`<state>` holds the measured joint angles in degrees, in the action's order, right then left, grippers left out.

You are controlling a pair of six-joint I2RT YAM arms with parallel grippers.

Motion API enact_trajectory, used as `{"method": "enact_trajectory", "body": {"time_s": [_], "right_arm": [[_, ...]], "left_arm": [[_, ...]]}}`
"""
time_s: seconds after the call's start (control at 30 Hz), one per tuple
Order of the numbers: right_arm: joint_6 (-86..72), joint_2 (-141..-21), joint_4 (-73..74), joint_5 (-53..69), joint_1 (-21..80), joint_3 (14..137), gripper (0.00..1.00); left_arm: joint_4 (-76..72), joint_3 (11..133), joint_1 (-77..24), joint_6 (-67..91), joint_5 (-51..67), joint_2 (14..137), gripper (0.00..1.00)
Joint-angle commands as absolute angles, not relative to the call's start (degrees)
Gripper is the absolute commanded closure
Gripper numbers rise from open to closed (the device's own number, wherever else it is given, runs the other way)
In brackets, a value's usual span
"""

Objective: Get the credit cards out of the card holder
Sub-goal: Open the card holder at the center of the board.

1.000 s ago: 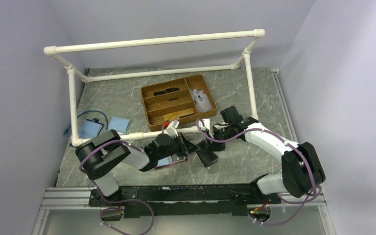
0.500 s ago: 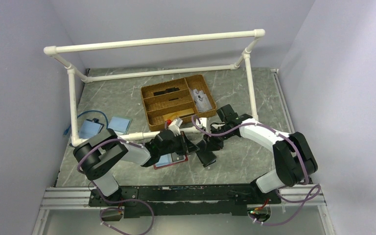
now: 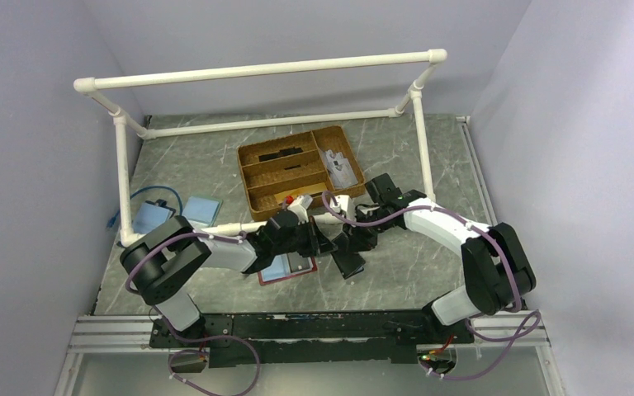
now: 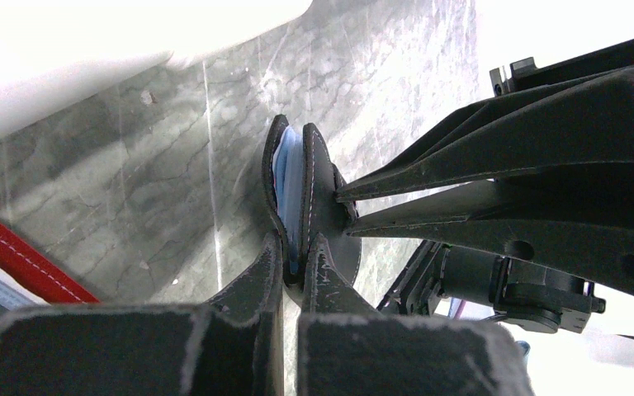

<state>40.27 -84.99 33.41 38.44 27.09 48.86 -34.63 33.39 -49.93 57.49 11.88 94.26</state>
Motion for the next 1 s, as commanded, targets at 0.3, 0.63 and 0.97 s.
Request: {"method": "enact_trajectory", "body": {"time_s": [0.3, 0.63, 0.97], "right_arm": [[42.63, -83.35, 36.63, 20.50, 22.61, 48.87, 1.00], [42.67, -83.03, 37.35, 20.13, 21.46, 48.96, 1.00], [43.13, -84.02, 38.69, 21.52, 20.37, 49.18, 1.00]], "left_arm": [[-24.59, 30.55, -48.68, 52.85, 12.86, 91.66, 1.00], [-23.72, 29.75, -48.61, 52.63, 14.32, 90.55, 1.00], [-25.19, 28.93, -48.49, 51.04, 16.92, 89.08, 1.00]]}}
